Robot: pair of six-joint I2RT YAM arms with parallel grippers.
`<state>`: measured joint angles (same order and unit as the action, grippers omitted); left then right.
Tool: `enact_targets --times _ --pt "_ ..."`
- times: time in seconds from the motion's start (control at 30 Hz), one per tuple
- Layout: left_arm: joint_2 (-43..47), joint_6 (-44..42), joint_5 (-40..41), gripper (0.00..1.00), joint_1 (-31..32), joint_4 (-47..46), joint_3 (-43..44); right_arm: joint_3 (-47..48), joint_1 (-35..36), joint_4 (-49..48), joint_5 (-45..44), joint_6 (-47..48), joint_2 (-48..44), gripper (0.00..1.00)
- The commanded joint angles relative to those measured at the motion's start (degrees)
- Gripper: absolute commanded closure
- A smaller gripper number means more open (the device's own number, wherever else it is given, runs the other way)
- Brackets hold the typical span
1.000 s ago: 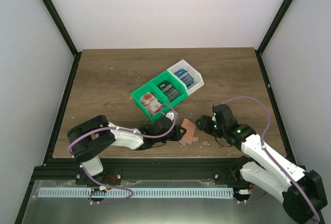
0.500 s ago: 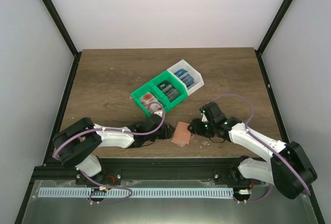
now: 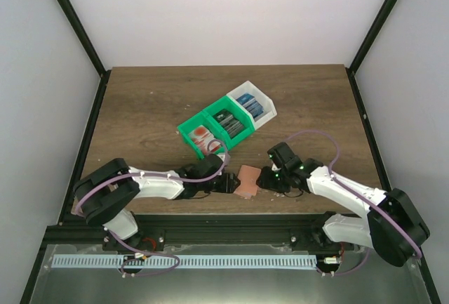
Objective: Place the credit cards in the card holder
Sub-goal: Close the card holder at the center of the board.
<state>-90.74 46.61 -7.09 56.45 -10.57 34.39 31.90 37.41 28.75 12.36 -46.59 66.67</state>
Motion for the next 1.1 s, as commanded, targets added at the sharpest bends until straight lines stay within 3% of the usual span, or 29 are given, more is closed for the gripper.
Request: enact_targets --times 0.0,0.17,0.23,0.63,0.9,1.07 --pt "-1.4 -1.8 -1.7 0.42 -0.3 0.8 1.4 -0.2 0.6 1.6 0.1 -1.0 -0.3 0.62" --pt "-1.4 -2.4 -2.2 0.42 -0.8 1.2 1.1 -0.2 0.7 -0.1 1.0 -1.0 0.1 0.93" --pt "-1.2 -2.8 -2.5 0.42 -1.0 1.2 1.0 0.8 0.7 -1.2 -0.4 -0.1 -0.3 0.99" --pt "-1.2 -4.1 -2.3 0.42 -3.3 3.1 0.5 6.5 0.7 -5.3 6.6 17.7 2.0 1.0" --pt "-2.2 -2.8 -2.2 0.42 -3.8 2.1 -0.2 7.7 0.9 -3.4 8.3 21.5 7.2 0.99" --pt "-2.7 -1.5 -2.9 0.46 -3.8 0.9 -0.8 7.6 1.6 -7.1 11.2 21.3 10.9 1.0"
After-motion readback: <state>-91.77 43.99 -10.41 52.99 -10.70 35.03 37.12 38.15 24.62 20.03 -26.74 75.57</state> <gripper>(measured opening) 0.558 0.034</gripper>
